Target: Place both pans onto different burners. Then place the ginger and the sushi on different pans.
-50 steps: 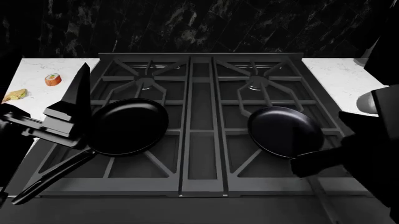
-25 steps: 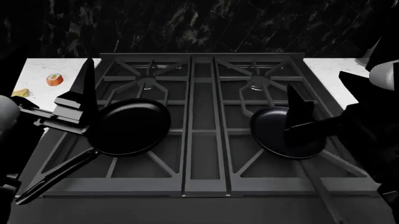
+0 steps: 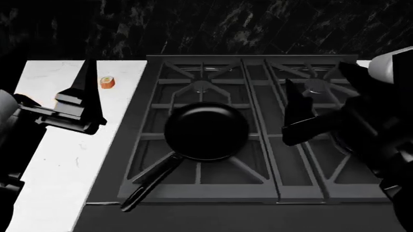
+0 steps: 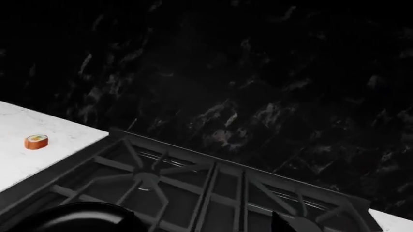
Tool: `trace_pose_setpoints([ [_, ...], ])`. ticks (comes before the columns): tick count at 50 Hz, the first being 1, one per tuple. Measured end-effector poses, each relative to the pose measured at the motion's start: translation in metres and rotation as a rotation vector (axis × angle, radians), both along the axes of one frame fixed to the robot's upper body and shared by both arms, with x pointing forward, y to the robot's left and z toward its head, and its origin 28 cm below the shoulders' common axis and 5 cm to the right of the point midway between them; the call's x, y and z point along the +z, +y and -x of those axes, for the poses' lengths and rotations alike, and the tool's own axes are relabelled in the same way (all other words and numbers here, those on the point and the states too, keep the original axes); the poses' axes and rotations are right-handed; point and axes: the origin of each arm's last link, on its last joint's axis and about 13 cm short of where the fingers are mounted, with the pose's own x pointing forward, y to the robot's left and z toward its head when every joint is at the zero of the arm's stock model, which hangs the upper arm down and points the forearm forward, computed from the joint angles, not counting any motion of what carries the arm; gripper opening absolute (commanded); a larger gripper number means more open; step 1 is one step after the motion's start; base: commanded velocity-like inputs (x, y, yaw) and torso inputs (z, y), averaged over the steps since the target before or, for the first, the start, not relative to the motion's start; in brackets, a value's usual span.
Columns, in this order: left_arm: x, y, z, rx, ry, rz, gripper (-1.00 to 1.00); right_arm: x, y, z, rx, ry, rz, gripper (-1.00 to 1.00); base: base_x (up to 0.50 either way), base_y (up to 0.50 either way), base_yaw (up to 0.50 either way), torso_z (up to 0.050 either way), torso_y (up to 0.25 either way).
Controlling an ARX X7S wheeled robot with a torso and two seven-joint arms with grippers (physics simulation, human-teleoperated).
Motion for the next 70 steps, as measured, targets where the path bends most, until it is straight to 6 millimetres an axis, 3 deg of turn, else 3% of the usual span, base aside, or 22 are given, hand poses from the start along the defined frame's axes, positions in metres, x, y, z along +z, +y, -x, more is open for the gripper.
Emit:
trace_pose_setpoints([
  [44, -0.0004, -0.0032, -0.0026, -0.008, 0.023, 0.008, 1.0, 0.0066, 0.0023, -0.0018, 0.025, -0.03, 0.007, 1.0, 0.0, 0.48, 0.0, 0.0, 0.0],
  [70, -0.0002, -0.0041, -0.002, -0.018, 0.006, 0.005, 1.0, 0.0065, 0.001, -0.0014, 0.033, -0.034, -0.005, 1.0, 0.0, 0.07, 0.0, 0.0, -0.009],
])
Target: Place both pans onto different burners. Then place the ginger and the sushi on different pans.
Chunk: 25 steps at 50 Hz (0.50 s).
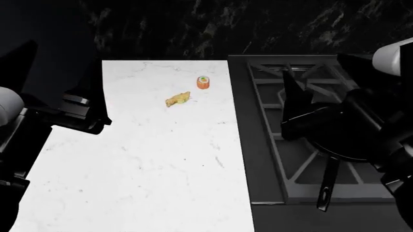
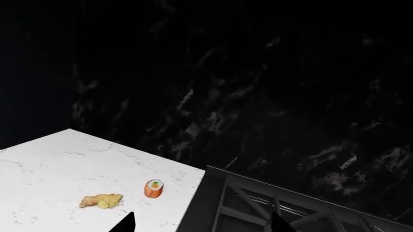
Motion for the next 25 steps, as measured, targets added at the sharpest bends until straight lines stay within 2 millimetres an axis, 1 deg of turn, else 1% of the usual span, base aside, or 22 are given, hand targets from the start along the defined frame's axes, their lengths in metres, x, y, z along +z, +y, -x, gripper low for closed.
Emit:
trace_pose_setpoints([
  [16, -0.0025, -0.0006, 0.0009, -0.005, -0.01, -0.043, 1.0, 0.0007, 0.0006, -0.0001, 0.003, -0.002, 0.002, 1.0, 0.0, 0.0, 0.0, -0.012, -0.249],
  [25, -0.0037, 0.0001, 0.003, -0.027, -0.006, -0.041, 1.0, 0.0017, 0.0018, 0.0003, 0.006, -0.001, 0.008, 1.0, 0.0, 0.0, 0.0, 0.0, 0.0],
])
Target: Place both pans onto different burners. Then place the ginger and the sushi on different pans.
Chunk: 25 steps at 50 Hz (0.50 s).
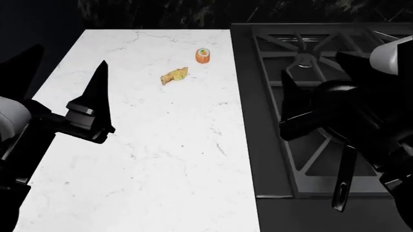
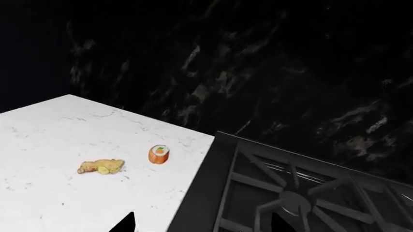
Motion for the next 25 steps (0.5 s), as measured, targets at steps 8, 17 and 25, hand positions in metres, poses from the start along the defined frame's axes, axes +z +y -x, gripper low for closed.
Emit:
trace_pose_setpoints([
  [8, 0.003, 0.0, -0.002, -0.006, 0.022, 0.029, 1.0, 0.002, 0.002, -0.003, -0.006, 0.012, 0.023, 1.0, 0.0, 0.0, 0.0, 0.0, 0.0],
  [17, 0.022, -0.008, -0.016, -0.003, 0.052, 0.067, 1.0, 0.019, 0.006, -0.015, -0.015, -0.005, 0.044, 1.0, 0.0, 0.0, 0.0, 0.0, 0.0],
  [25, 0.041, -0.015, -0.036, -0.027, 0.111, 0.096, 1.0, 0.034, 0.009, -0.028, -0.016, -0.017, 0.056, 1.0, 0.0, 0.0, 0.0, 0.0, 0.0],
])
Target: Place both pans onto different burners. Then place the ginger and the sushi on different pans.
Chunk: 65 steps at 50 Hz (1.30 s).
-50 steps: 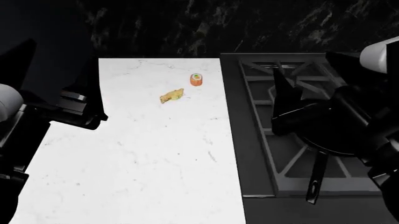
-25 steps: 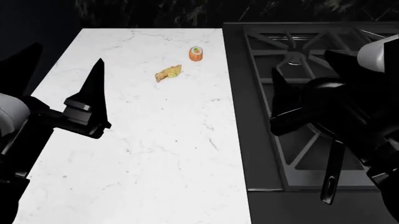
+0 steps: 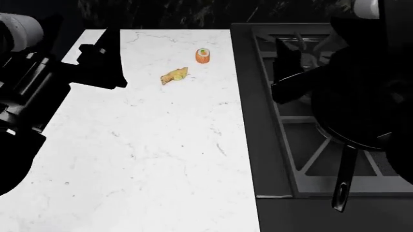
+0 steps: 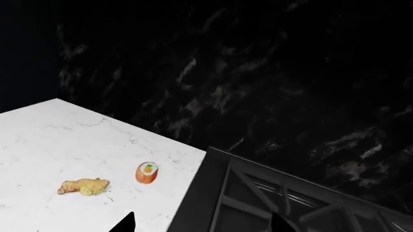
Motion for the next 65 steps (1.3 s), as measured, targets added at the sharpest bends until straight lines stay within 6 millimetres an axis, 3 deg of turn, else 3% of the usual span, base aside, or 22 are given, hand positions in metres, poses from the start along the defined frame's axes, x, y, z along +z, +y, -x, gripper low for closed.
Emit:
trace_pose_setpoints([
  [19, 0.044, -0.023, -0.067, -0.067, 0.189, 0.041, 1.0, 0.047, 0.001, -0.054, 0.069, 0.105, -0.007, 1.0, 0.0, 0.0, 0.0, 0.0, 0.0],
  [34, 0.061, -0.04, -0.115, -0.039, 0.3, 0.033, 1.0, 0.073, 0.003, -0.111, 0.124, 0.199, 0.003, 1.0, 0.0, 0.0, 0.0, 0.0, 0.0],
  [47, 0.057, -0.044, -0.147, 0.043, 0.352, -0.004, 1.0, 0.071, 0.005, -0.151, 0.136, 0.254, 0.027, 1.0, 0.0, 0.0, 0.0, 0.0, 0.0],
  [65, 0.05, -0.043, -0.154, 0.081, 0.378, -0.097, 1.0, 0.048, 0.001, -0.168, 0.115, 0.333, -0.023, 1.0, 0.0, 0.0, 0.0, 0.0, 0.0],
])
